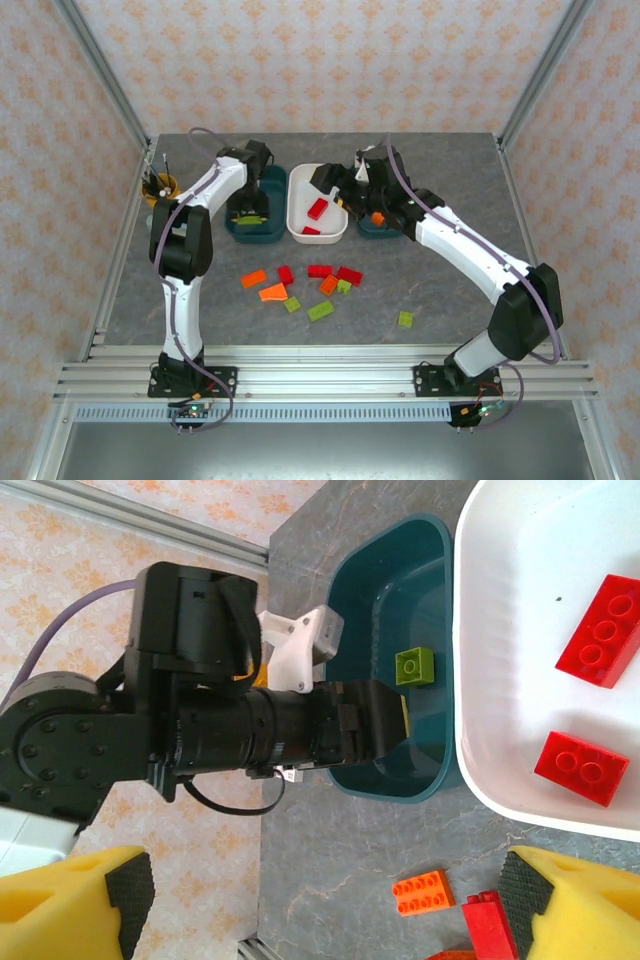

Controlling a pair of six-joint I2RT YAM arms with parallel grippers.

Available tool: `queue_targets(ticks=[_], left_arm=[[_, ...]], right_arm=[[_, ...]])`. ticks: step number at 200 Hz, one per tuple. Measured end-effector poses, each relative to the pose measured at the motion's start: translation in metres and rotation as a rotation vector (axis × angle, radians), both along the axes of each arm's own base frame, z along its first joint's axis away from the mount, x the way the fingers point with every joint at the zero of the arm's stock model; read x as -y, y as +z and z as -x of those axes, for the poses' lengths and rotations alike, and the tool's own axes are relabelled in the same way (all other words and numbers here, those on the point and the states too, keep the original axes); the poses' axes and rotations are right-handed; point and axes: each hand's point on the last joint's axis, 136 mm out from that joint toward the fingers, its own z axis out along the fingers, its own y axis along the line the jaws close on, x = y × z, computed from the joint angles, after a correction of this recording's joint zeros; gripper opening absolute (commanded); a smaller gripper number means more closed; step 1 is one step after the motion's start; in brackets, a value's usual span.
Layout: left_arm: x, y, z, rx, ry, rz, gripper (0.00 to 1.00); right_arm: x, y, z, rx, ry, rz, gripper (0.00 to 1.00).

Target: Sort the legos into containers by color

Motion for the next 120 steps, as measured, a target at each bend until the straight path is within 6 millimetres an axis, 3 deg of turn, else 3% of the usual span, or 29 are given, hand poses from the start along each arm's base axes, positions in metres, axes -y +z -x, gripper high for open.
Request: queue_targets(ticks=[67, 120], left_arm=[[0.001, -0.008, 0.002, -0.020, -0.017, -0.032, 0.72], [0.017, 0.013, -0.008, 0.026, -0.045, -0.025, 0.74]], right_arm=[[0.002, -0.005, 0.002, -0.019, 0.001, 0.016, 0.91], [0.013, -0.020, 0.011, -0.043, -0.003, 0.088, 0.91]])
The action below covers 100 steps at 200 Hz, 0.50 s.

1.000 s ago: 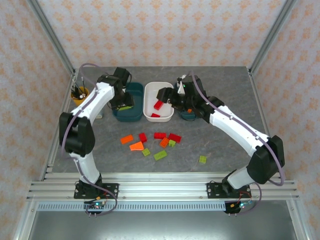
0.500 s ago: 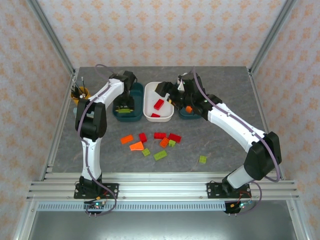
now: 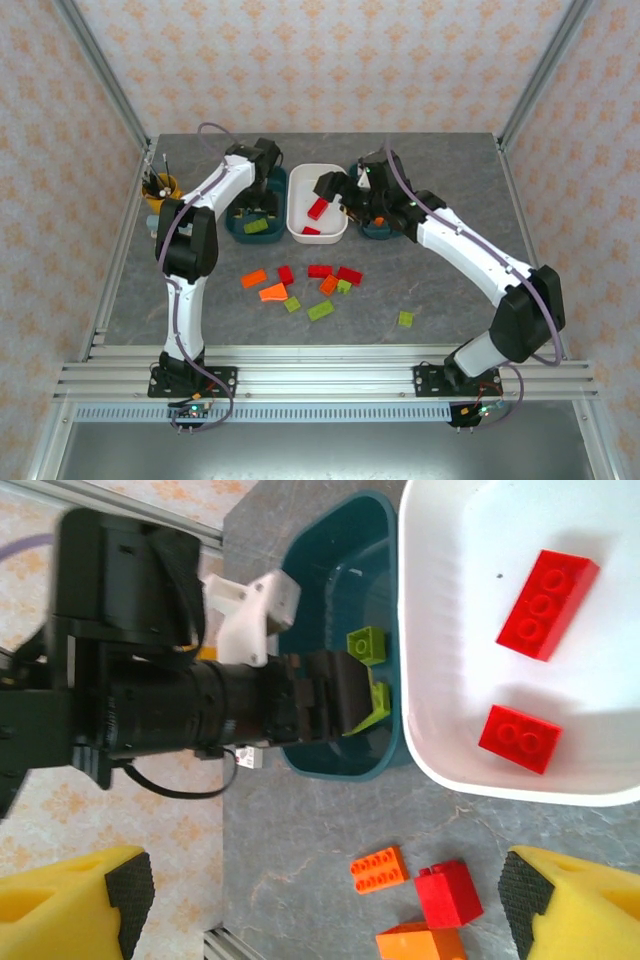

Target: Sort the legos into containers by color

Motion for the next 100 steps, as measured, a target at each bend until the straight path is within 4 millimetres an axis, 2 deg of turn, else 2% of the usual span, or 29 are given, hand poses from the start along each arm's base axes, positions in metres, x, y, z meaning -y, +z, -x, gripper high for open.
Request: queue_targets(ticks=[38, 52, 78, 100], left_arm=[[-0.004, 0.015, 0.001, 0.016, 0.001, -0.024, 0.75], [-0.005, 0.027, 0.002, 0.037, 0.005, -0.023, 0.76], [-0.006, 0.073, 0.008, 0.146, 0.034, 0.016, 0.78], [-0.005, 0.122, 0.030, 0.274, 0.068, 0.095, 0.79]], right_arm=[[0.013, 0.004, 0.010, 0.012, -0.008, 0.030, 0.90], [0.020, 0.006, 0.014, 0.020, -0.012, 0.049, 0.89], [0.035, 0.004, 0.023, 0.029, -0.017, 0.126, 0.86], [0.050, -0.007, 0.032, 0.004, -0.020, 0.215, 0.80]])
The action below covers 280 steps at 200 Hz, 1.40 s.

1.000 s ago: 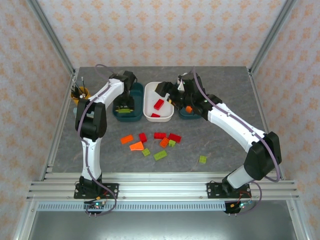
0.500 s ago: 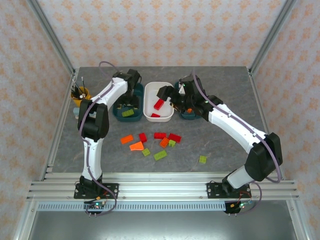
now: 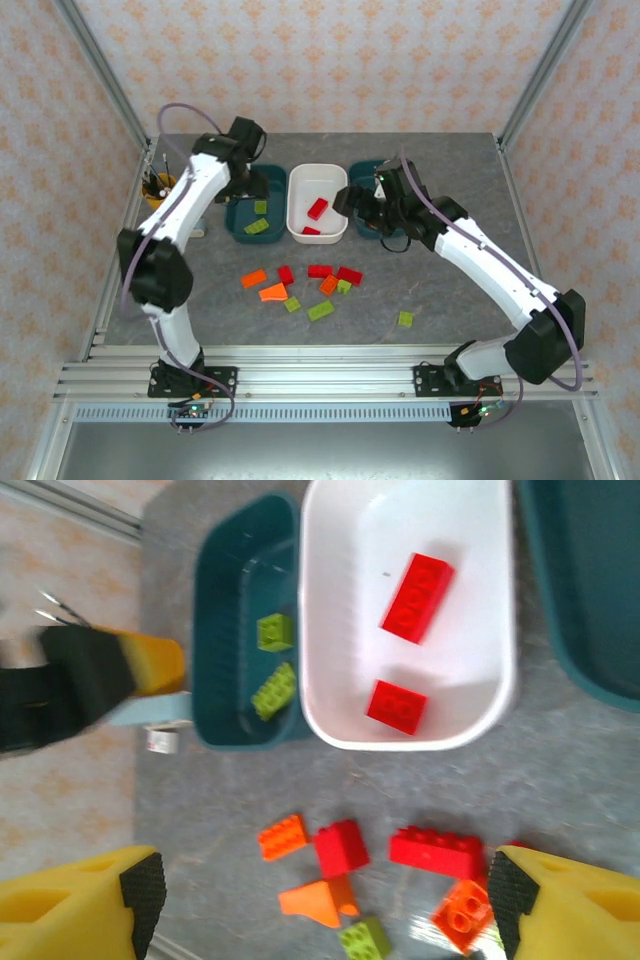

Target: Sort the legos into containers by color

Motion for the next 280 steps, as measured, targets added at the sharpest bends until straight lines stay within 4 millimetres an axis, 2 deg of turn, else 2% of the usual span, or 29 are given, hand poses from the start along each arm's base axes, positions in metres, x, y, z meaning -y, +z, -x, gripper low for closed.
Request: queue_targets(ticks=[23, 43, 67, 94, 124, 145, 165, 193, 280], left_arm=[[0.006, 0.036, 0.029, 0.121, 0.002, 0.116, 0.82], [0.014, 0.045, 0.056, 0.177, -0.016, 0.210, 0.84], [0.025, 0.041, 0.089, 0.195, -0.039, 0.308, 0.86], [0.036, 0.028, 0.128, 0.194, -0.048, 0.400, 0.89], [0.049, 0.010, 0.162, 0.183, -0.055, 0.485, 0.89], [0.064, 0.000, 0.180, 0.162, -0.091, 0.523, 0.89], [0.072, -0.001, 0.191, 0.165, -0.114, 0.549, 0.89], [0.070, 0.003, 0.196, 0.189, -0.099, 0.573, 0.89], [0.069, 0.006, 0.192, 0.206, -0.065, 0.588, 0.88]], right_arm=[[0.018, -0.018, 0.011, -0.057, -0.015, 0.105, 0.78], [0.035, -0.034, 0.023, -0.124, -0.045, 0.189, 0.78], [0.044, -0.046, 0.034, -0.173, -0.077, 0.251, 0.80], [0.035, -0.069, 0.051, -0.229, -0.070, 0.283, 0.82], [0.015, -0.113, 0.058, -0.331, -0.077, 0.312, 0.86], [0.009, -0.145, 0.059, -0.399, -0.109, 0.329, 0.89], [0.008, -0.166, 0.058, -0.442, -0.143, 0.335, 0.89], [0.001, -0.181, 0.054, -0.470, -0.163, 0.324, 0.88], [0.002, -0.206, 0.052, -0.525, -0.177, 0.331, 0.85]])
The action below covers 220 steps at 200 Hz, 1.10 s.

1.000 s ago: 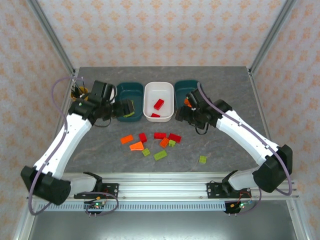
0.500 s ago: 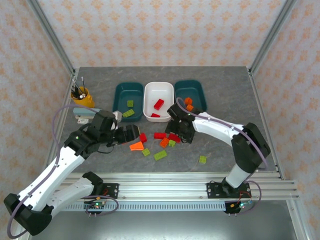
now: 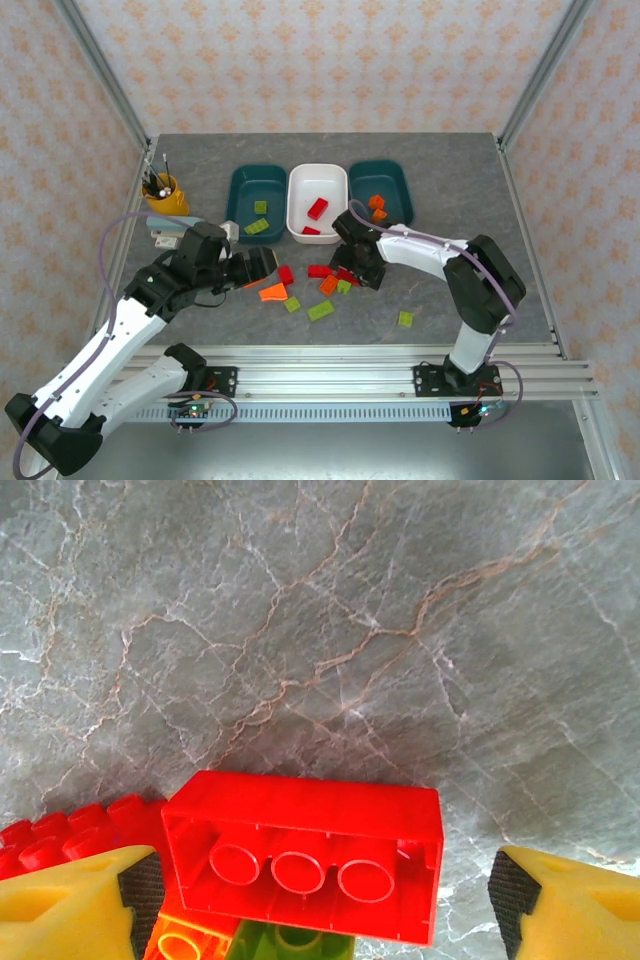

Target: Sort the legos into containers by color

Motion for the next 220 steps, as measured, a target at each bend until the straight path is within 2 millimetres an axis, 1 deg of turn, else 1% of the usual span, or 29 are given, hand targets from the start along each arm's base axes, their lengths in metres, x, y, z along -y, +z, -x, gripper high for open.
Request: queue_targets(ticks=[25, 49, 66, 106, 128, 141, 156, 172, 188, 202, 214, 220], left_arm=[[0.003, 0.002, 0.000, 0.009, -0.007, 0.005, 0.89], [0.004, 0.003, -0.001, 0.013, -0.009, 0.007, 0.88], [0.005, 0.003, -0.001, 0.017, -0.014, 0.009, 0.88], [0.006, 0.001, 0.001, 0.011, -0.020, 0.008, 0.88], [0.006, 0.001, 0.001, 0.011, -0.018, 0.008, 0.88], [0.006, 0.001, 0.001, 0.013, -0.015, 0.007, 0.88], [0.005, 0.006, -0.001, 0.027, -0.005, 0.002, 0.88], [0.001, 0.020, -0.005, 0.065, 0.026, 0.002, 0.87], [-0.004, 0.040, -0.012, 0.114, 0.066, 0.004, 0.87], [-0.008, 0.056, -0.017, 0.159, 0.097, 0.006, 0.87], [-0.011, 0.067, -0.021, 0.186, 0.120, 0.007, 0.87], [-0.012, 0.071, -0.023, 0.195, 0.130, 0.005, 0.87]], right_arm=[[-0.002, -0.007, -0.001, -0.011, 0.000, -0.002, 0.84], [-0.005, -0.008, -0.002, -0.012, 0.003, -0.014, 0.79], [-0.006, -0.010, -0.002, -0.016, 0.002, -0.014, 0.73], [-0.003, -0.009, -0.002, -0.017, -0.003, -0.005, 0.52], [-0.003, -0.008, -0.002, -0.007, 0.005, 0.001, 0.48], [0.002, -0.005, -0.001, 0.003, 0.022, 0.030, 0.47], [0.006, 0.010, -0.002, 0.029, 0.056, 0.067, 0.46], [-0.005, 0.041, -0.016, 0.101, 0.106, 0.063, 0.46], [-0.025, 0.081, -0.041, 0.211, 0.150, 0.025, 0.47], [-0.044, 0.111, -0.063, 0.292, 0.190, -0.004, 0.47], [-0.059, 0.127, -0.084, 0.342, 0.218, -0.024, 0.47], [-0.066, 0.129, -0.092, 0.355, 0.233, -0.028, 0.47]])
